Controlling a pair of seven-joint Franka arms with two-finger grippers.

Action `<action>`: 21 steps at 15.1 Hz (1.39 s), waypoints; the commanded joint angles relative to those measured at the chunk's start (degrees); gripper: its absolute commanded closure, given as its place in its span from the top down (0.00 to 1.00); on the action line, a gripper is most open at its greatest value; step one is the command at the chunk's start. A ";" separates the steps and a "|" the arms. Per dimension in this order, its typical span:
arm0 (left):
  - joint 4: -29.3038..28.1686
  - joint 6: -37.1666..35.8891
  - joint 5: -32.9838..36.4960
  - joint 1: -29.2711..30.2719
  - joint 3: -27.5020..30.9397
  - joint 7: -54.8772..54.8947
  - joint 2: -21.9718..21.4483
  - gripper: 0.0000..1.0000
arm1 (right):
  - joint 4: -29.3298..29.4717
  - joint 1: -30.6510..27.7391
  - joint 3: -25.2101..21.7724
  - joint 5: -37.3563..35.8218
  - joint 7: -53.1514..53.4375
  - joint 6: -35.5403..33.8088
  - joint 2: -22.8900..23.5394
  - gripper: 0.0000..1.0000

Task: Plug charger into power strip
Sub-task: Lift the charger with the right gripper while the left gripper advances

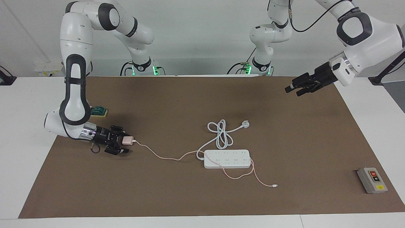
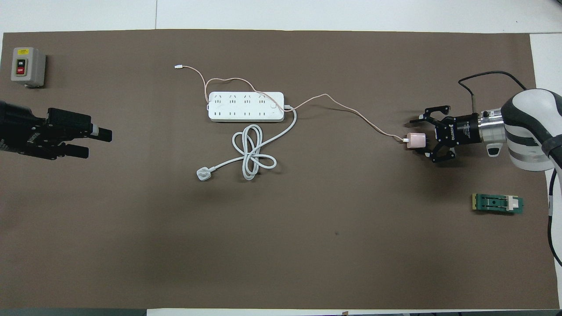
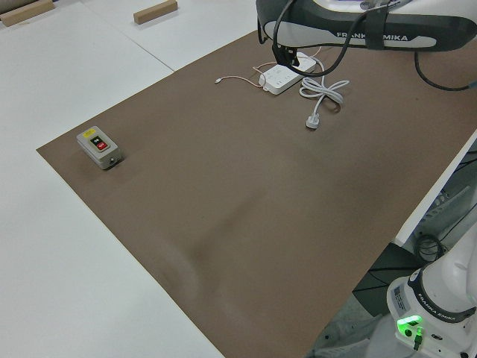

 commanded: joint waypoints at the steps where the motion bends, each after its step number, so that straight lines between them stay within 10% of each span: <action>1: -1.89 0.07 -1.54 0.18 -0.32 2.80 -1.12 1.00 | 0.35 -1.07 -0.26 0.09 -6.59 6.82 3.54 0.10; 9: -5.93 0.34 -12.18 -1.05 -0.76 4.99 -1.47 1.00 | 1.50 1.38 -0.26 -0.78 -0.75 6.56 0.92 0.00; 21: -14.89 8.59 -26.24 -4.22 -0.85 24.08 -0.42 1.00 | 18.89 23.60 0.36 0.53 35.74 0.48 -3.58 0.00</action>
